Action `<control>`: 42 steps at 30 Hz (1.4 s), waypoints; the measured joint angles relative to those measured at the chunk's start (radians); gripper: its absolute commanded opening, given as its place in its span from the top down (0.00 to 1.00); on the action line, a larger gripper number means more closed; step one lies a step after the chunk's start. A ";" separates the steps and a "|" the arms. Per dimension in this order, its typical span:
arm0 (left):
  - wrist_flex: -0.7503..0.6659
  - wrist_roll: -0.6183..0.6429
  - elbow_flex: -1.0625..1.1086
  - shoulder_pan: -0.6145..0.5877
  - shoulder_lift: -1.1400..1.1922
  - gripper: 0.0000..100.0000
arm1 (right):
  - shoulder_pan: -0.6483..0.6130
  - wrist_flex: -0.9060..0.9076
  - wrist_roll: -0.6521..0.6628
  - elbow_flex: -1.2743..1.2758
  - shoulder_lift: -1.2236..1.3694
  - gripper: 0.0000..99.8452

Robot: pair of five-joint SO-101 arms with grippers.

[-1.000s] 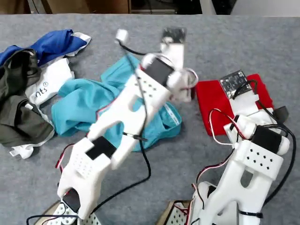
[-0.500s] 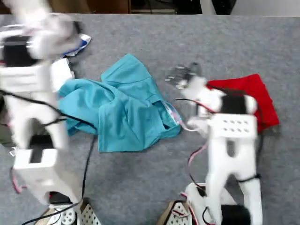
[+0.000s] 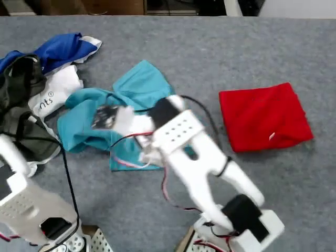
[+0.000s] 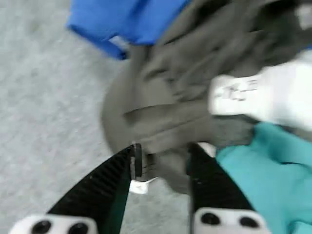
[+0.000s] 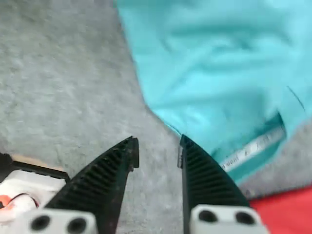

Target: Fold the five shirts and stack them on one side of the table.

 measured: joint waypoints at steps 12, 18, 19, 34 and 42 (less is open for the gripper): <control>-0.155 -0.031 0.347 -0.199 0.000 0.90 | -0.193 0.008 -0.103 -0.359 0.446 0.84; -0.180 -0.031 0.379 -0.284 0.000 0.88 | -0.282 0.021 -0.167 -0.511 0.640 0.84; -0.180 -0.031 0.379 -0.298 0.000 0.88 | -0.288 0.021 -0.180 -0.529 0.669 0.84; -0.180 -0.087 0.382 -0.400 0.000 0.88 | -0.288 0.021 -0.382 -0.776 0.964 0.84; -0.180 -0.087 0.382 -0.400 0.000 0.88 | -0.287 0.028 -0.400 -0.816 1.011 0.84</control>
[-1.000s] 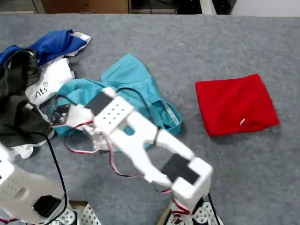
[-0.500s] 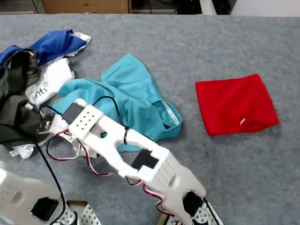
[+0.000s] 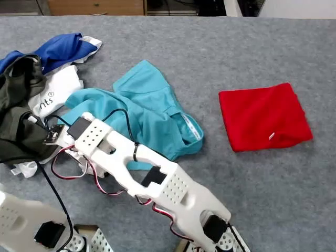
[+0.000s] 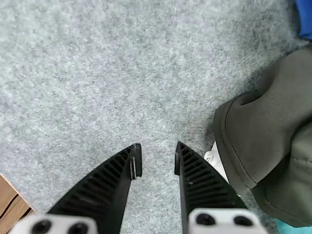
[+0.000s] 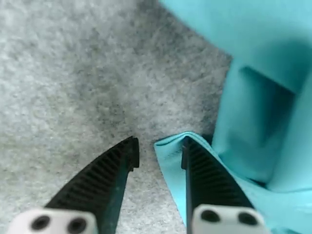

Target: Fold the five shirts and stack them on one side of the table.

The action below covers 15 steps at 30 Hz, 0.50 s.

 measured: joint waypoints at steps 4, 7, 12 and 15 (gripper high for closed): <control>0.000 0.000 0.000 0.000 0.000 0.88 | 0.003 0.002 0.000 -0.014 0.018 0.84; 0.000 0.000 0.000 0.000 0.000 0.88 | 0.015 0.002 0.000 -0.015 0.021 0.84; 0.000 0.000 0.000 0.000 0.000 0.88 | 0.035 0.025 0.002 -0.038 0.038 0.91; 0.003 0.000 0.000 0.000 0.000 0.88 | 0.063 0.032 0.002 -0.060 0.054 0.98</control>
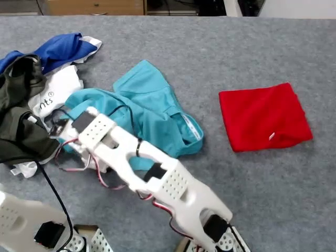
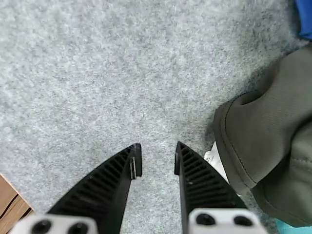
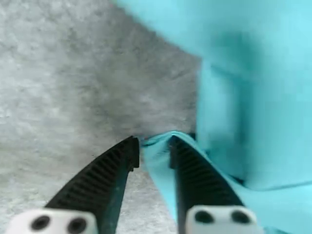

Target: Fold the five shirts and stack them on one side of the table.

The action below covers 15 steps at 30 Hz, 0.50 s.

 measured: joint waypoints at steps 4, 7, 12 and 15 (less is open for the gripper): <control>0.029 0.000 0.000 -0.002 0.000 0.88 | 0.034 0.002 0.000 -0.009 0.015 0.97; 0.032 0.000 0.000 -0.002 0.000 0.88 | 0.034 0.003 0.000 -0.009 0.015 0.99; 0.032 0.000 0.000 -0.002 0.000 0.88 | 0.066 0.041 0.000 -0.054 0.035 0.99; 0.032 -0.028 0.000 -0.002 0.000 0.88 | 0.107 0.098 0.020 -0.097 0.035 1.00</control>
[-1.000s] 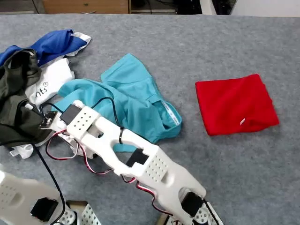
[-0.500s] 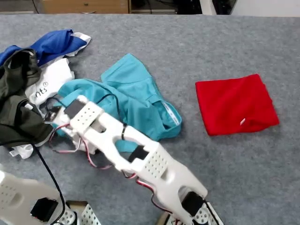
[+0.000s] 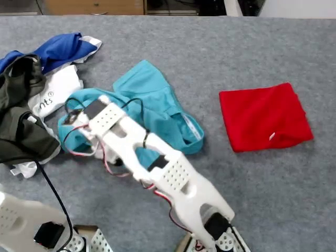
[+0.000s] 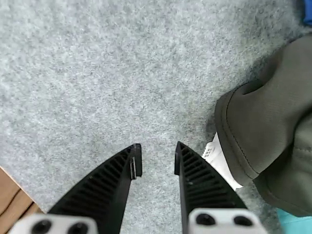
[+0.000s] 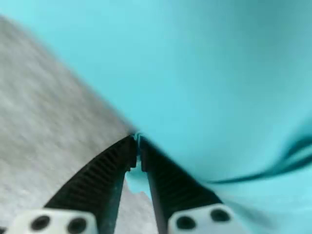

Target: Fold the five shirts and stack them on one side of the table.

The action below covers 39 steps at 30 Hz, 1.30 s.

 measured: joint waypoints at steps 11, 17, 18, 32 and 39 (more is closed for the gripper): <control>0.080 -0.015 -0.052 0.052 0.000 0.88 | 0.319 0.006 0.040 0.060 -0.614 1.00; 0.137 -0.018 -0.061 0.215 0.000 0.88 | 0.646 -0.032 0.118 0.066 -0.898 1.00; 0.138 -0.018 -0.060 0.247 0.000 0.88 | 0.701 -0.049 0.129 0.066 -0.905 1.00; 0.126 0.080 -0.043 0.740 0.000 0.87 | 1.112 -0.196 0.178 0.132 -0.609 0.99; -0.083 0.302 -0.072 1.005 0.000 0.87 | 1.117 -0.226 0.244 0.301 -0.534 0.99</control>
